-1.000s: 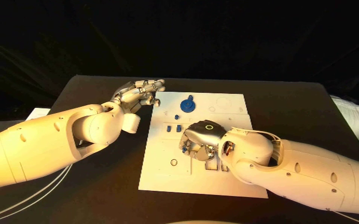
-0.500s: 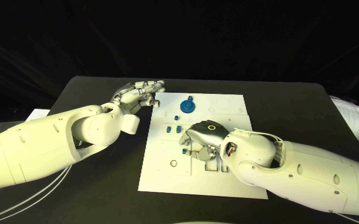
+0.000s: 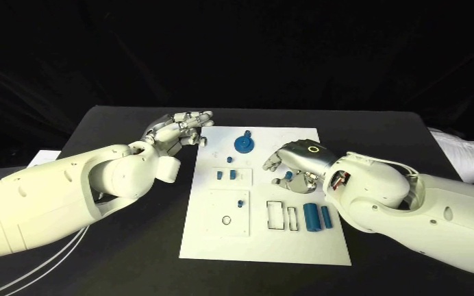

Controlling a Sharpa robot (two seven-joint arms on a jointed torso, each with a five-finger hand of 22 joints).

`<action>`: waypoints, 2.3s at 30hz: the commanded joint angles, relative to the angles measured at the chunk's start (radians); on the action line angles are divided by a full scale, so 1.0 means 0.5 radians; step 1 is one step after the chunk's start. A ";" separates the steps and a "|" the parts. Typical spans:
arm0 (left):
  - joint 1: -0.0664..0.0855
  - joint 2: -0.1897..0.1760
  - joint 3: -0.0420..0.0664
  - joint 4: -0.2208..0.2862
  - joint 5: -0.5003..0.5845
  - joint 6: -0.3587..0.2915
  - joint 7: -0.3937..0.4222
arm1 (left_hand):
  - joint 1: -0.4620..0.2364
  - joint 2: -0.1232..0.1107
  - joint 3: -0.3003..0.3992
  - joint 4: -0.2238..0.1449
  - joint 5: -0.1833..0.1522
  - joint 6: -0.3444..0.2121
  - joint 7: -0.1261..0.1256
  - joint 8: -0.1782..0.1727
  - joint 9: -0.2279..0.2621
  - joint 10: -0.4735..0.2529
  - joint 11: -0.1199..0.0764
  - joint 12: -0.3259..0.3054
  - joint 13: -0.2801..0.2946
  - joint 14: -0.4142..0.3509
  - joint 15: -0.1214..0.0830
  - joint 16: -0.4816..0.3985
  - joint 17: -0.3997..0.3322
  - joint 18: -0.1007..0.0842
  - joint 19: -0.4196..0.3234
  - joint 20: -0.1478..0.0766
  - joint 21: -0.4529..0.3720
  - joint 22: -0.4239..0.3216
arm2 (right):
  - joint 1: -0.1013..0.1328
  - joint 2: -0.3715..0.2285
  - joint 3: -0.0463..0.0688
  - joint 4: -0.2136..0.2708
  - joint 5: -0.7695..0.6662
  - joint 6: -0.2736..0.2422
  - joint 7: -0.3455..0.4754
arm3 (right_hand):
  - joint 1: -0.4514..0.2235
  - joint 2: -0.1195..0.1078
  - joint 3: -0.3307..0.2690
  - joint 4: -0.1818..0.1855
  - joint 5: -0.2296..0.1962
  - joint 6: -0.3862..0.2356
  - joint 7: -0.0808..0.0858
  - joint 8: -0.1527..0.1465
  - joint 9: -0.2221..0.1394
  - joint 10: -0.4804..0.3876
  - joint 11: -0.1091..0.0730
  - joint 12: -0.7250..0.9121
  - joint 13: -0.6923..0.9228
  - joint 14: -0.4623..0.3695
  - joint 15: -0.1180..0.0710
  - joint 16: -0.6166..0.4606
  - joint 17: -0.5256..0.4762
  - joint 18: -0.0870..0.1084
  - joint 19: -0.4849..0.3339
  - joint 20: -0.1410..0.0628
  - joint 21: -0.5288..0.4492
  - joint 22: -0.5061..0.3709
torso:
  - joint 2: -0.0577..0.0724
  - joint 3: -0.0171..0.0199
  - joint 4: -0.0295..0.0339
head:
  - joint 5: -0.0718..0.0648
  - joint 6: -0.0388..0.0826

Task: Assemble the parts on the task board

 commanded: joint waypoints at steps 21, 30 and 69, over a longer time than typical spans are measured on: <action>-0.002 -0.002 -0.001 0.002 0.004 0.053 0.002 | 0.017 0.008 -0.007 -0.005 0.011 -0.014 0.001 -0.001 -0.002 -0.015 -0.001 0.015 0.003 -0.016 0.005 0.011 0.000 0.037 0.011 -0.003 -0.008 -0.003 | 0.015 -0.058 -0.003 -0.059 -0.100 0.196 -0.124 | 0.025 0.014 -0.030 0.013 -0.020 0.071 -0.041 0.017 -0.007 0.066 -0.031 0.034 0.003 0.047 -0.034 -0.015 -0.005 0.011 0.007 -0.046 -0.010 0.034 | 0.003 0.0009 0.004 | -0.016 0.009; -0.002 -0.002 -0.001 0.000 0.004 0.052 0.002 | 0.017 0.008 -0.007 -0.005 0.011 -0.014 0.001 -0.001 -0.002 -0.015 -0.001 0.015 0.003 -0.016 0.005 0.011 0.000 0.037 0.011 -0.003 -0.008 -0.003 | 0.013 -0.046 -0.003 -0.072 -0.117 0.240 -0.132 | 0.040 0.027 -0.013 0.021 -0.011 0.137 -0.040 0.030 -0.001 0.129 -0.040 0.056 0.002 0.052 -0.038 -0.007 0.006 0.008 0.019 -0.050 -0.002 0.046 | 0.003 0.0026 0.003 | -0.016 0.006; -0.012 0.008 -0.002 -0.012 0.004 0.054 -0.001 | 0.022 0.016 -0.008 -0.008 0.012 -0.014 0.001 0.002 -0.001 -0.019 -0.002 0.022 0.004 -0.014 0.005 0.015 0.003 0.037 0.014 -0.003 -0.010 -0.005 | 0.024 -0.058 0.038 0.229 0.060 -0.038 -0.088 | 0.122 0.127 0.121 0.001 -0.093 0.334 -0.037 0.064 0.051 0.365 -0.070 0.047 0.007 0.068 -0.045 0.051 0.074 -0.013 0.080 -0.059 0.057 0.125 | 0.000 0.0011 0.005 | -0.008 -0.006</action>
